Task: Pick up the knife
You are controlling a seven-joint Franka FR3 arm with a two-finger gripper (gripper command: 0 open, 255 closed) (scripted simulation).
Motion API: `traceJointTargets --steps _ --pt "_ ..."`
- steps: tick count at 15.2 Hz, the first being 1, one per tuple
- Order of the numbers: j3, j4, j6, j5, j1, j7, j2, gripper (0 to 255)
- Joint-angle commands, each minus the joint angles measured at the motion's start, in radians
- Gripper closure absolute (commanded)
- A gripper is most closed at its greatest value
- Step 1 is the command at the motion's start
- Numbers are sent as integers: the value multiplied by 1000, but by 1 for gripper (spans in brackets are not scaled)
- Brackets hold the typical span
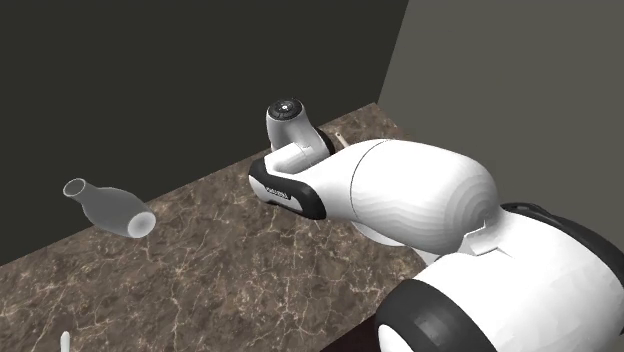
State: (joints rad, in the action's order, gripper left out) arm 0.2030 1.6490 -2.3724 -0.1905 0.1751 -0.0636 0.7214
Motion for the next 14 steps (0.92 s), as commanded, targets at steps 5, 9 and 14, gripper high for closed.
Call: traceJointTargets --steps 5,9,14 --pt "10 2 50 12 -6 6 -52 255" --pt "17 0 86 20 -10 11 -86 255" --pt "21 -4 115 26 -13 14 -112 255"
